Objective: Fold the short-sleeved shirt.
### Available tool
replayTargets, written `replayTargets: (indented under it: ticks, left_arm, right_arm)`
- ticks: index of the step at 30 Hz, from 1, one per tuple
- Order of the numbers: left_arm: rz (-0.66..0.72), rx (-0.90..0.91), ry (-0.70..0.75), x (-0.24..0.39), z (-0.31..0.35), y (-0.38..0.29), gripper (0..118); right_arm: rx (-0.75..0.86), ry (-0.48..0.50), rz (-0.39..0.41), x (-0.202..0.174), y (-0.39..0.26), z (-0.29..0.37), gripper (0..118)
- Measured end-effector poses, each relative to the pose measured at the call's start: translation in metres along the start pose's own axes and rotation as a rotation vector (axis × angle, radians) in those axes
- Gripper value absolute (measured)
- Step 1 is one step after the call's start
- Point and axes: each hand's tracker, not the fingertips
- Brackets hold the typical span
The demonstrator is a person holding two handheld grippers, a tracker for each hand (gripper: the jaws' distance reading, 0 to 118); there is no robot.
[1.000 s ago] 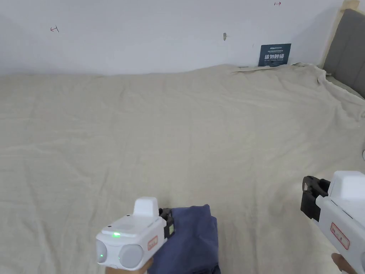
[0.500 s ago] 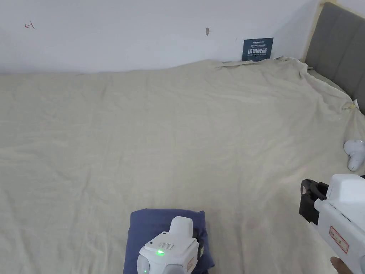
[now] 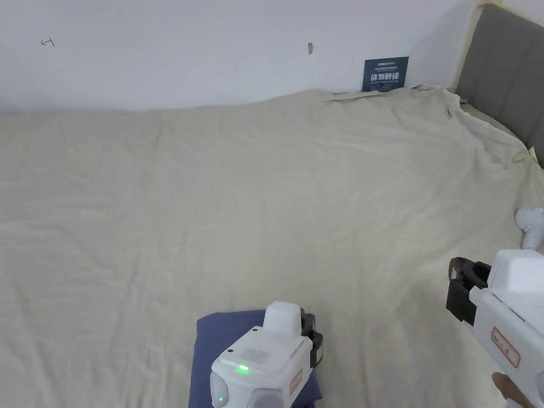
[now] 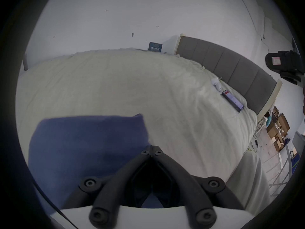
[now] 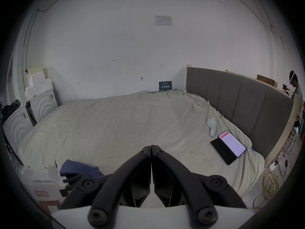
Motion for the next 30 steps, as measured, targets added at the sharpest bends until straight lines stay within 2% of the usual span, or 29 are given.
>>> replayTargets:
  ticks: [3,6,13,16,26,30]
  left_arm:
    - [-0.037,0.093,0.029,-0.002,0.020,0.024,0]
    - [-0.014,0.170,0.041,-0.012,0.040,0.047,0]
    - [-0.078,0.335,0.175,-0.045,0.087,0.090,0]
    - [-0.063,0.399,0.230,-0.065,0.106,0.102,0]
    - [-0.095,0.510,0.458,-0.122,0.160,0.105,0]
    - [-0.080,0.515,0.504,-0.138,0.174,0.096,0]
  right_arm:
    - [0.028,0.013,0.003,-0.008,0.005,0.003,0]
    - [0.064,0.025,0.012,-0.019,0.012,0.007,0]
    - [0.166,0.046,0.038,-0.045,0.030,0.017,0]
    - [0.217,0.050,0.052,-0.057,0.037,0.021,0]
    - [0.338,0.047,0.085,-0.079,0.042,0.019,0]
    - [0.349,0.044,0.091,-0.085,0.037,0.017,0]
